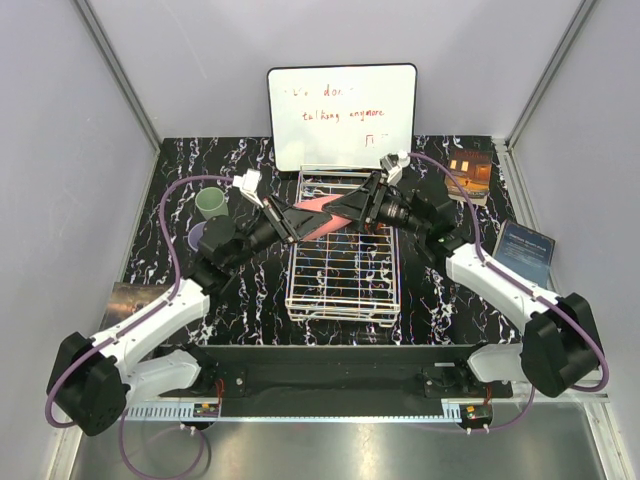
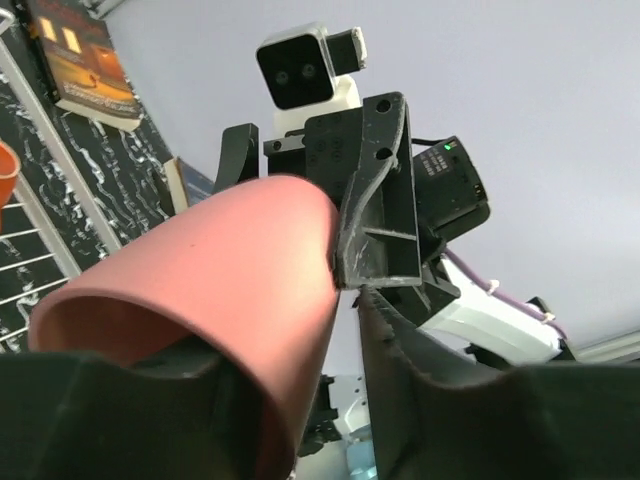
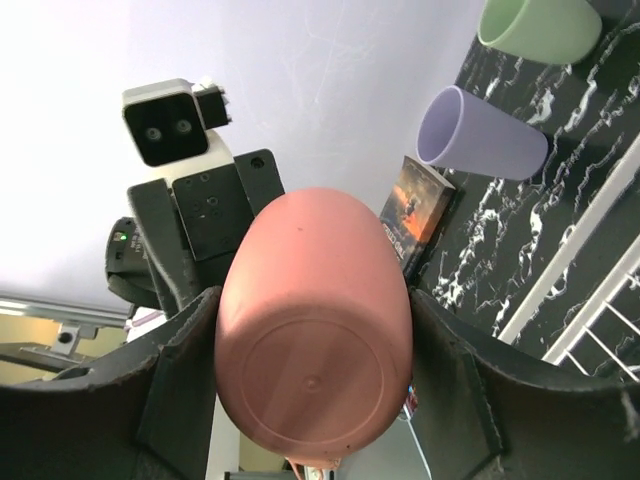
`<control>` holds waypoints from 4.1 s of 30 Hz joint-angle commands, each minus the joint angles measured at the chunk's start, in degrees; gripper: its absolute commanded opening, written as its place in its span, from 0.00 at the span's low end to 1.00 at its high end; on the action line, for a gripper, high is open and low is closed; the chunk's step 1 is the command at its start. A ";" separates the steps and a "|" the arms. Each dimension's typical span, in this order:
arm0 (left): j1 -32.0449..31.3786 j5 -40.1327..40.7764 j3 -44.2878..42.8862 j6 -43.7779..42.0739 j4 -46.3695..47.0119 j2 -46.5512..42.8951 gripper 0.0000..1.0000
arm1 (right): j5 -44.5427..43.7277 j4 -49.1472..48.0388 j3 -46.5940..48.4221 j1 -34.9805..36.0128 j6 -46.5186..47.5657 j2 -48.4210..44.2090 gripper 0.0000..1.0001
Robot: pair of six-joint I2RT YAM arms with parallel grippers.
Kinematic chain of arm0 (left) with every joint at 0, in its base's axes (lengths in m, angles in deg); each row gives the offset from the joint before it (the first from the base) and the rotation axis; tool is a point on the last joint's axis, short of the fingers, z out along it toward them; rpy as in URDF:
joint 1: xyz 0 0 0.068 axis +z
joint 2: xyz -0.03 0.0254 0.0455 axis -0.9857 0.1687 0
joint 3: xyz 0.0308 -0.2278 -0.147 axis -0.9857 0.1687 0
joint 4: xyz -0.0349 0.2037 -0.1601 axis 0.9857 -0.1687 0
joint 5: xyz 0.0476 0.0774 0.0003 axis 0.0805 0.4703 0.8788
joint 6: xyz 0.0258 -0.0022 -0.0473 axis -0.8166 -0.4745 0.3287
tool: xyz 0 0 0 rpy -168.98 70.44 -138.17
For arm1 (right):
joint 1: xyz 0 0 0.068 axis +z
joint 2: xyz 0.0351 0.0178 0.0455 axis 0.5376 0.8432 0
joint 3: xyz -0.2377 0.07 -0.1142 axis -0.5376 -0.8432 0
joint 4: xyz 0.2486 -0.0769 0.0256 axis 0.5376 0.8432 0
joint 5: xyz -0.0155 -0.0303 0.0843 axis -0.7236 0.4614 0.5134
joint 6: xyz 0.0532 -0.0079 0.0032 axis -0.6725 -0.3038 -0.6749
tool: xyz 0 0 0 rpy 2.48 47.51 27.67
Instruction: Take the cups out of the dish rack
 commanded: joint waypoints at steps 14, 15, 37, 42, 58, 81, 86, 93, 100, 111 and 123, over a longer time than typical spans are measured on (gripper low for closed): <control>-0.37 -0.28 -8.21 -7.48 -14.34 0.09 0.00 | -3.60 17.70 6.51 0.79 12.77 -7.36 0.65; -0.46 0.60 -10.22 -10.10 -17.07 -0.17 0.00 | -5.09 20.27 8.61 0.79 15.92 -7.72 0.77; 7.87 51.05 -41.96 -31.92 -87.92 8.52 0.00 | -38.95 52.81 17.42 0.79 33.09 -15.45 1.00; 13.86 50.00 -44.95 -35.26 -90.92 14.41 0.00 | -37.81 54.31 17.16 0.70 33.35 -14.75 1.00; 19.13 44.03 -38.72 -40.28 -87.06 22.94 0.00 | -37.80 55.63 15.93 0.70 34.06 -13.61 1.00; 23.18 38.22 -43.10 -41.24 -83.54 21.63 0.64 | -38.42 56.59 15.40 0.79 35.02 -12.73 1.00; 23.18 40.77 -47.41 -39.76 -85.38 18.39 0.70 | -39.56 56.86 15.66 0.79 37.21 -12.55 1.00; 23.09 35.78 -43.73 -35.89 -78.28 6.61 0.72 | -43.51 60.63 17.33 0.79 41.87 -3.69 1.00; 17.39 32.07 -35.30 -31.41 -74.32 0.18 0.72 | -48.69 59.67 24.62 0.79 45.21 8.00 1.00; 5.17 35.76 -28.17 -27.71 -73.70 -5.53 0.72 | -50.81 60.28 37.80 0.79 46.54 26.11 0.99; 4.02 36.29 -25.18 -28.85 -73.43 -7.03 0.72 | -54.41 58.97 40.36 0.70 44.52 29.55 0.96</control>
